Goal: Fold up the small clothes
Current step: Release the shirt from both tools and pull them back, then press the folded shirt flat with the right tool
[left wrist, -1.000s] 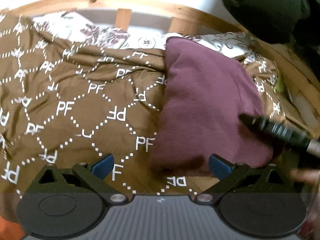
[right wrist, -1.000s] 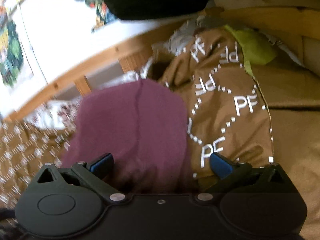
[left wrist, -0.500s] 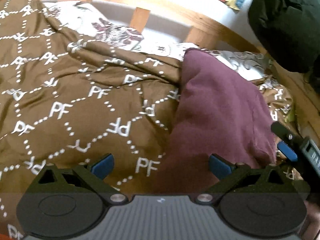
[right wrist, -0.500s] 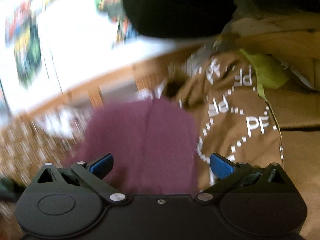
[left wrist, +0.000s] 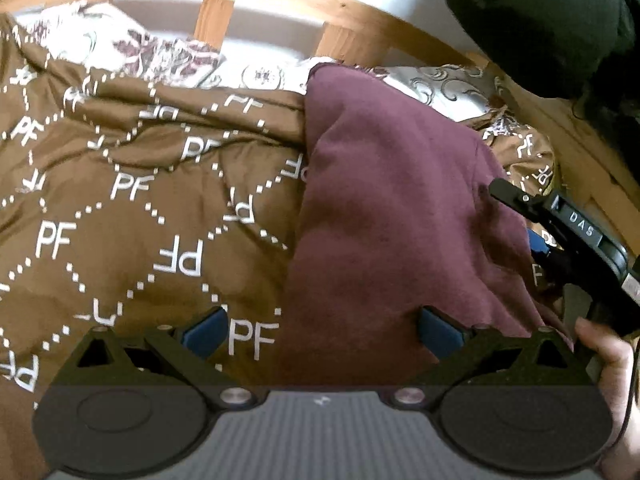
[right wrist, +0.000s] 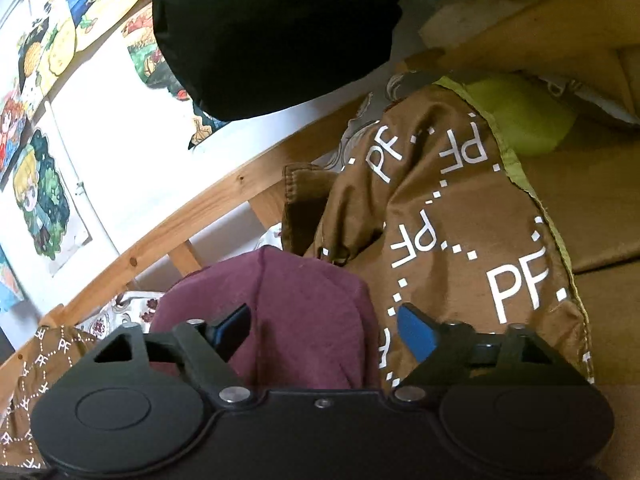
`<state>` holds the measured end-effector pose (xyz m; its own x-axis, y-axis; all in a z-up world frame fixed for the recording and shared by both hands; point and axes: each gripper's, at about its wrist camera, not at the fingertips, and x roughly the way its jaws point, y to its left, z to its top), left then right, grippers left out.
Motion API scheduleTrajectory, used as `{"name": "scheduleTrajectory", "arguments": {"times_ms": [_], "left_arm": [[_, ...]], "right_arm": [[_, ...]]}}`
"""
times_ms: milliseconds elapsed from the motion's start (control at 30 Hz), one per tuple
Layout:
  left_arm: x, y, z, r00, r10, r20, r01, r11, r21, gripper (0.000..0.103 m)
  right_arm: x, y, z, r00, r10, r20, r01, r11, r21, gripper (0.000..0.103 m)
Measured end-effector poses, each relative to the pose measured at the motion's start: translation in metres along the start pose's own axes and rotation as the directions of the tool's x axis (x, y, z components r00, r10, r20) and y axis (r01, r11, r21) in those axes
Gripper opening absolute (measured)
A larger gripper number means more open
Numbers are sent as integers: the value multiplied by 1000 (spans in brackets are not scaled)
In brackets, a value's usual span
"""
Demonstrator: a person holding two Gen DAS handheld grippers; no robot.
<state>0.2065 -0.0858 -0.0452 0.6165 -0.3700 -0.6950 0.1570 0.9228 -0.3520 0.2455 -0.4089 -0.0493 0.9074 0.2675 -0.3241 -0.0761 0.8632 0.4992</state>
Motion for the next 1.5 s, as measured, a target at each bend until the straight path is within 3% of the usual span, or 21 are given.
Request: {"name": "scheduleTrajectory", "arguments": {"times_ms": [33, 167, 300, 633, 800, 1000, 1133, 1167, 1267, 1400, 1500], "left_arm": [[1, 2, 0, 1000, -2, -7, 2, 1000, -8, 103], [0, 4, -2, 1000, -3, -17, 3, 1000, -13, 103], [1, 4, -3, 1000, 0, -23, -1, 1000, -12, 103], [17, 20, -5, 995, -31, -100, 17, 990, -138, 103], [17, 20, -7, 996, -26, -91, 14, 991, -132, 103], [15, 21, -9, 996, -28, -81, 18, 991, -129, 103], [13, 22, -12, 996, -33, -79, 22, 991, -132, 103], [12, 23, -13, 997, -33, -76, 22, 990, -138, 103], [9, 22, -19, 997, -30, -69, 20, 990, -137, 103], [5, 24, -23, 997, -27, -79, 16, 991, -132, 103], [1, 25, -25, 996, -18, -86, 7, 991, -133, 103]], "right_arm": [[1, 1, -1, 1000, -7, -3, 7, 1000, -9, 74], [6, 6, -7, 999, -26, -38, 24, 997, -70, 38], [5, 9, -7, 998, -34, -44, 30, 995, -92, 37], [7, 7, -13, 997, -65, -48, 60, 993, -97, 50], [10, 10, -14, 997, -61, -53, 54, 992, -111, 56], [11, 12, -15, 997, -44, -58, 35, 989, -143, 69], [10, 23, -15, 997, -59, -44, 49, 979, -195, 85], [8, 29, -15, 997, -74, -26, 66, 970, -234, 95], [8, 58, -17, 998, -45, 40, 58, 901, -430, 102], [19, 103, -28, 995, 63, 73, 7, 710, -705, 102], [37, 123, -38, 994, 104, 44, -29, 612, -791, 102]]}}
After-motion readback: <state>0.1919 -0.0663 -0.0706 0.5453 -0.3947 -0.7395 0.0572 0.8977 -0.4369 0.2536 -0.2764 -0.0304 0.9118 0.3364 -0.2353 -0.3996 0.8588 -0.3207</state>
